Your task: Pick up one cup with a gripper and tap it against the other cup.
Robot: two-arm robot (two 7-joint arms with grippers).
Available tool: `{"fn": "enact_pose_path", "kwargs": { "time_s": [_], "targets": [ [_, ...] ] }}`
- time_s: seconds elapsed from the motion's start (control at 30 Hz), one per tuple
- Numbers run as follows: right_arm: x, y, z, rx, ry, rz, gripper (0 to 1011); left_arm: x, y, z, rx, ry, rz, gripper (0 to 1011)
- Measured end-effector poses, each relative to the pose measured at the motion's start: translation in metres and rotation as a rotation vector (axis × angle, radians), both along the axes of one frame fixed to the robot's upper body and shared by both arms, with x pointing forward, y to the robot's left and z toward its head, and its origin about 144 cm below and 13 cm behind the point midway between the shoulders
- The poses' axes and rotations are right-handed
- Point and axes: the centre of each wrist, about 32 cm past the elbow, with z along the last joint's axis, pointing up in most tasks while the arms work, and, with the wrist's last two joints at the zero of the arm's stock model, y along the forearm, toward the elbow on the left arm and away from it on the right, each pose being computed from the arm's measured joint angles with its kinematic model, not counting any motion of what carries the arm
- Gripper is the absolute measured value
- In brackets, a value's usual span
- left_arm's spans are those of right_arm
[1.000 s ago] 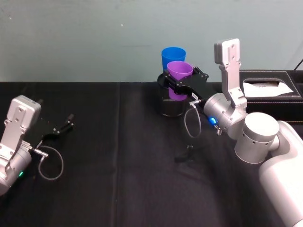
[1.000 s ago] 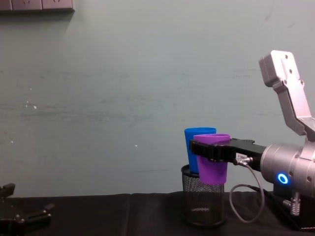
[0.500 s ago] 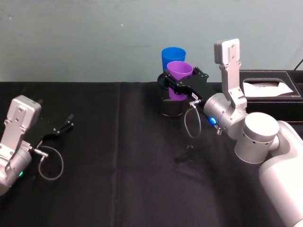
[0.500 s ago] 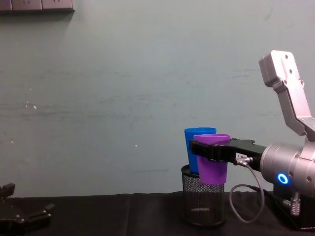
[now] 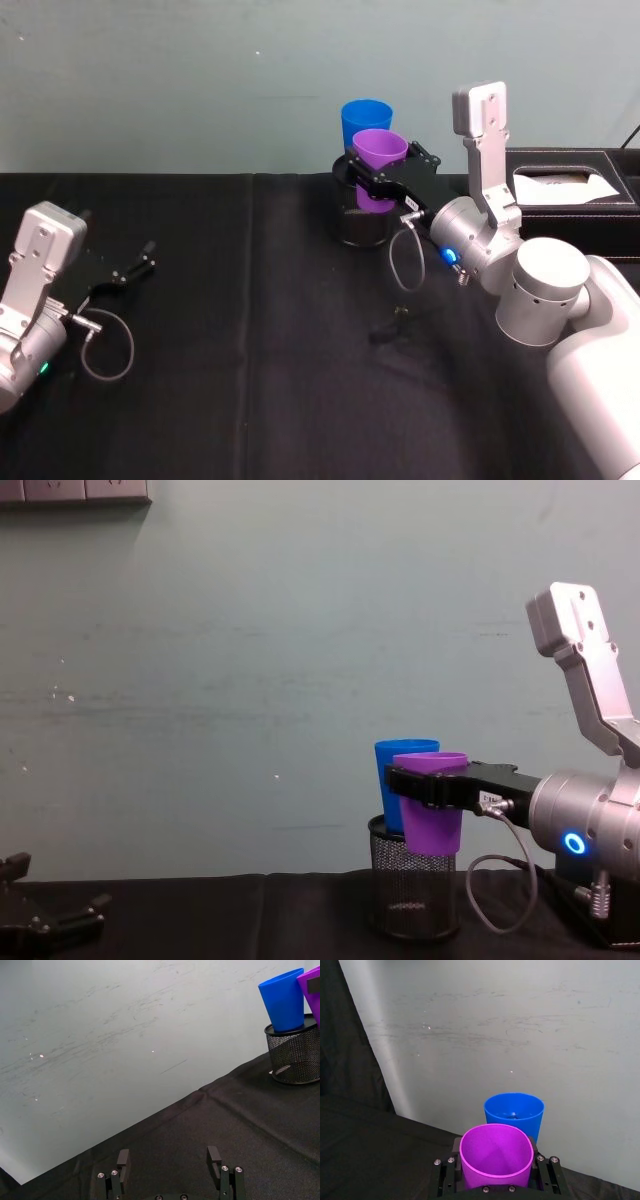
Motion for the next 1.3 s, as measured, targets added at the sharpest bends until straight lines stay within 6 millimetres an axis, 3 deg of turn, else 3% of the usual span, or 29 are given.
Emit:
{"fn": "enact_pose_path", "kwargs": {
  "time_s": [1.3],
  "targets": [
    [0.0000,0.0000,0.0000,0.000,0.000,0.000,726,0.0000,0.0000,0.0000,0.000,0.000,0.000,1000]
  ]
}}
